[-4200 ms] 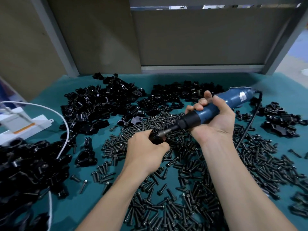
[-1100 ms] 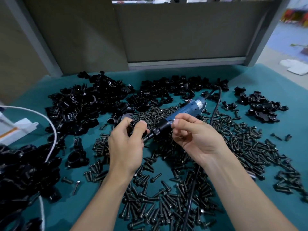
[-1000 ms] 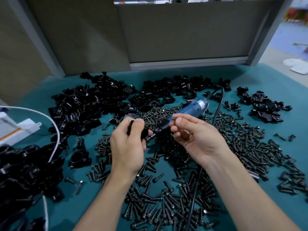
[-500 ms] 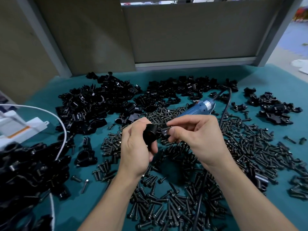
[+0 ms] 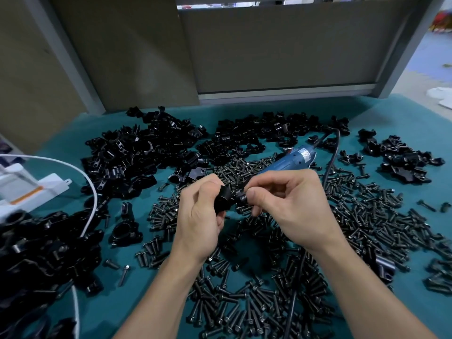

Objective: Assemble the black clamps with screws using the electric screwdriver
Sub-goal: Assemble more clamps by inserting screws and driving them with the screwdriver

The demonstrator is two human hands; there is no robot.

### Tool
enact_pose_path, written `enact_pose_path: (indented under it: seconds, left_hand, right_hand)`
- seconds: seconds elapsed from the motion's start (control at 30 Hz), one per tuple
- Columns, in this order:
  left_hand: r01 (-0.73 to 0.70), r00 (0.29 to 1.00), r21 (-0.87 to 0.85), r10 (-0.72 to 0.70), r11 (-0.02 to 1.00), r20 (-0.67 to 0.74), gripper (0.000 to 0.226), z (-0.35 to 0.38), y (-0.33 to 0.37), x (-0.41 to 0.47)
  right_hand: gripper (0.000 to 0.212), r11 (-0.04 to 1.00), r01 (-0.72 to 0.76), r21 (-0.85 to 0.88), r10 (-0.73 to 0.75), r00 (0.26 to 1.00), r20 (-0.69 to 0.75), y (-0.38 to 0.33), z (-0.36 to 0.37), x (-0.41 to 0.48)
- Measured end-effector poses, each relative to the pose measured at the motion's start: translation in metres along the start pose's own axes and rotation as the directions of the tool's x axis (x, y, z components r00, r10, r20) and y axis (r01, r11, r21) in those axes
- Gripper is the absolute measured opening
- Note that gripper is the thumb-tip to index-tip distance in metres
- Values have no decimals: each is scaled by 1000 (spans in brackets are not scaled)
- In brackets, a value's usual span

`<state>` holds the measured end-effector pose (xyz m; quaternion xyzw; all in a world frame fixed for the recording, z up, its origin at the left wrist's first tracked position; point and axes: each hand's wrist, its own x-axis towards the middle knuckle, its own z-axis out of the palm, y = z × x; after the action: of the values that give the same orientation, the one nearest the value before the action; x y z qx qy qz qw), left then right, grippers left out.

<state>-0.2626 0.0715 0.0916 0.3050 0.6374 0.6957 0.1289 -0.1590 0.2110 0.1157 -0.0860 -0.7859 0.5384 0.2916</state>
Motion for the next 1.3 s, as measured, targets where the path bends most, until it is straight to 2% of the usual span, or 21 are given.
enact_pose_path:
  seconds: [0.13, 0.23, 0.33, 0.47, 0.6, 0.8, 0.9, 0.97, 1.1, 1.17, 1.3]
  left_hand:
    - [-64, 998, 154, 60, 986, 32, 31, 0, 0, 0]
    - [-71, 997, 179, 71, 981, 7, 22, -1, -1, 1]
    - [-53, 999, 192, 54, 980, -3, 21, -1, -2, 1]
    - [-106, 993, 378, 118, 920, -10, 22, 0, -5, -2]
    - [-123, 988, 415, 150, 901, -32, 29, 1, -6, -3]
    - [-123, 988, 365, 148, 923, -41, 42, 4, -7, -4]
    - [-165, 983, 364, 183, 917, -18, 46, 3, -6, -5]
    - [-185, 979, 357, 204, 915, -15, 53, 3, -6, -6]
    - [-215, 972, 333, 234, 918, -18, 64, 5, -4, -7]
    - [-218, 971, 342, 238, 914, -18, 57, 6, -4, -7]
    - [-158, 979, 430, 198, 889, -48, 52, 4, -10, -5]
  right_hand:
    - [12, 987, 47, -151, -44, 999, 24, -2, 3, -3]
    - [11, 961, 86, -261, -88, 996, 7, -3, 1, -3]
    - [11, 937, 120, -328, -125, 992, 6, -3, 1, -5]
    - [13, 881, 208, -424, -201, 978, 62, -4, 3, -7]
    - [16, 899, 152, -410, -146, 988, 47, -4, 5, -6]
    - [9, 923, 11, -385, 21, 997, 79, -2, 2, -2]
    - [24, 921, 7, -390, 49, 990, 133, -5, 1, -1]
    - [41, 919, 23, -394, 40, 988, 151, -6, 5, 0]
    - [66, 925, -55, -376, 101, 989, 104, -7, 14, -2]
    - [61, 930, -49, -363, 82, 994, 77, -7, 14, -4]
    - [16, 943, -80, -323, 112, 991, 79, -5, 7, 0]
